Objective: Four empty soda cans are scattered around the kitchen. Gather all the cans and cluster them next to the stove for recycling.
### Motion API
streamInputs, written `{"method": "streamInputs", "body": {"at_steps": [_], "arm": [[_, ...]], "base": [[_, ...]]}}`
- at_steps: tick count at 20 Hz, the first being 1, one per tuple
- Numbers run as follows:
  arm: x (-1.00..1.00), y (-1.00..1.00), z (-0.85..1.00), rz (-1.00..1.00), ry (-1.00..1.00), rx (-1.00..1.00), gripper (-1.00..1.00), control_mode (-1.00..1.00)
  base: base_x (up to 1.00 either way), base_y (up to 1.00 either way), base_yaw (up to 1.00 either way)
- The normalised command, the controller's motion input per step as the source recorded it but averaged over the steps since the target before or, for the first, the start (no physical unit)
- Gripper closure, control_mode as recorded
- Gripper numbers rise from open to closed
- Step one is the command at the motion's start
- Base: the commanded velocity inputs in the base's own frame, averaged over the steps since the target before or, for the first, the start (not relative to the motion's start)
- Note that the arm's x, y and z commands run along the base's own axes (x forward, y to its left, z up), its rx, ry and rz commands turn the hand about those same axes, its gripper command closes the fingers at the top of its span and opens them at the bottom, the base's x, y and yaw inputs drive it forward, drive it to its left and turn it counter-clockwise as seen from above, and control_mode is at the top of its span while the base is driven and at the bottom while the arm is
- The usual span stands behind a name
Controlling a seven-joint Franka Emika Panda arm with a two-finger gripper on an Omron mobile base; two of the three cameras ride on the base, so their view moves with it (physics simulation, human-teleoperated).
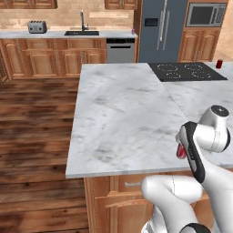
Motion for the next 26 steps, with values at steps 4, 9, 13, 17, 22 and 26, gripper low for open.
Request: {"method": "streamInputs", "body": {"at_steps": [4, 9, 13, 17, 22, 26], "arm": [[0.14, -0.03, -0.11, 0.00, 0.00, 0.02, -1.00, -1.00], [0.28, 0.00, -0.12, 0.00, 0.04, 0.00, -1.00, -1.00], [0.31, 0.00, -0.13, 0.00, 0.07, 0.00, -1.00, -1.00], [0.26, -0.01, -0.11, 0.00, 0.06, 0.01, -1.00, -1.00], [0.17, -0.09, -0.11, 0.00, 0.03, 0.02, -1.00, -1.00], [0.15, -0.11, -0.12, 0.00, 0.02, 0.03, -1.00, -1.00]], "base": [[0.00, 0.00, 0.00], [0.00, 0.00, 0.00], [0.00, 0.00, 0.00], [0.00, 0.00, 0.00], [0.00, 0.00, 0.00], [0.00, 0.00, 0.00]]}}
